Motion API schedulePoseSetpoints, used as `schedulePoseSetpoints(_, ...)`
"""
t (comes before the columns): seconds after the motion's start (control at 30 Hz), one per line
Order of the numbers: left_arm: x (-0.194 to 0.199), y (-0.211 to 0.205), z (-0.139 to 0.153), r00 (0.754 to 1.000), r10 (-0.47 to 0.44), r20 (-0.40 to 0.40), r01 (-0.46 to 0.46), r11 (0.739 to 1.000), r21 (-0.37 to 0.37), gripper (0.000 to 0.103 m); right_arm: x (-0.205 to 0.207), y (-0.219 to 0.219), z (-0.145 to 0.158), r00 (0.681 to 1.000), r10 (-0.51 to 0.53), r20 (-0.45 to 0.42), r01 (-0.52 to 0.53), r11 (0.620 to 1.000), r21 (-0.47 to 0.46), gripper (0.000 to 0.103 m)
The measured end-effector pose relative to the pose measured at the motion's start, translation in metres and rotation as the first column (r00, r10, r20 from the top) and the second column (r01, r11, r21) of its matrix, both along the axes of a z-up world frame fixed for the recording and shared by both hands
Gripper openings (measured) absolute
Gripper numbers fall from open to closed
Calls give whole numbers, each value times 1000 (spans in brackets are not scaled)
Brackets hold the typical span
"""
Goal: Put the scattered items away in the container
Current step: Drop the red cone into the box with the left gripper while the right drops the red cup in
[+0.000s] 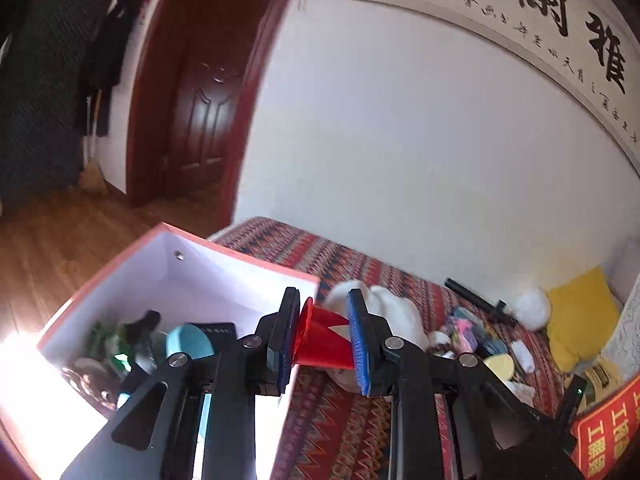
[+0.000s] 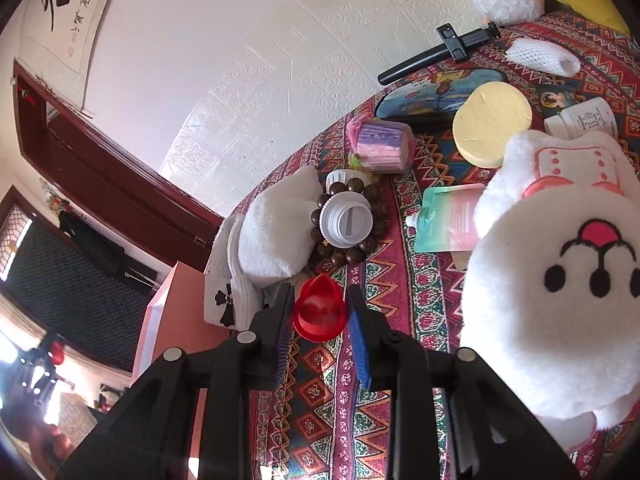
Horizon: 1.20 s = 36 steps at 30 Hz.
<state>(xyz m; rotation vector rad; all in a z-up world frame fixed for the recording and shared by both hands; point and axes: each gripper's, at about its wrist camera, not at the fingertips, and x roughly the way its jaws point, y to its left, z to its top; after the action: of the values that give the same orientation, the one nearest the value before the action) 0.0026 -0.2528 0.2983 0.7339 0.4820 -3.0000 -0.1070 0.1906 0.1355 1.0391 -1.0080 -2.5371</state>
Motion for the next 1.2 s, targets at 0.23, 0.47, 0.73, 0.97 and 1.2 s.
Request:
schedulePoseSetpoints(0.23, -47, -69, -56, 963, 186, 194, -190, 982, 6, 61, 6, -24, 8, 999, 38, -23, -36, 996, 78, 25)
schedulePoseSetpoints(0.47, -15, -108, -58, 933, 335, 130, -336, 942, -13, 83, 26, -57, 34, 990, 104, -99, -90, 987, 133, 25)
schedulePoseSetpoints(0.73, 6, -150, -72, 903, 406, 137, -416, 908, 50, 83, 61, -137, 105, 918, 288, -274, -240, 951, 196, 25)
schedulePoseSetpoints(0.97, 20, -178, -77, 885, 442, 147, -457, 885, 86, 83, 63, -249, 170, 771, 499, -395, -426, 866, 262, 25)
schedulePoseSetpoints(1.2, 30, -198, -79, 870, 467, 155, -487, 862, 138, 83, 44, -359, 184, 673, 644, -364, -521, 762, 385, 44)
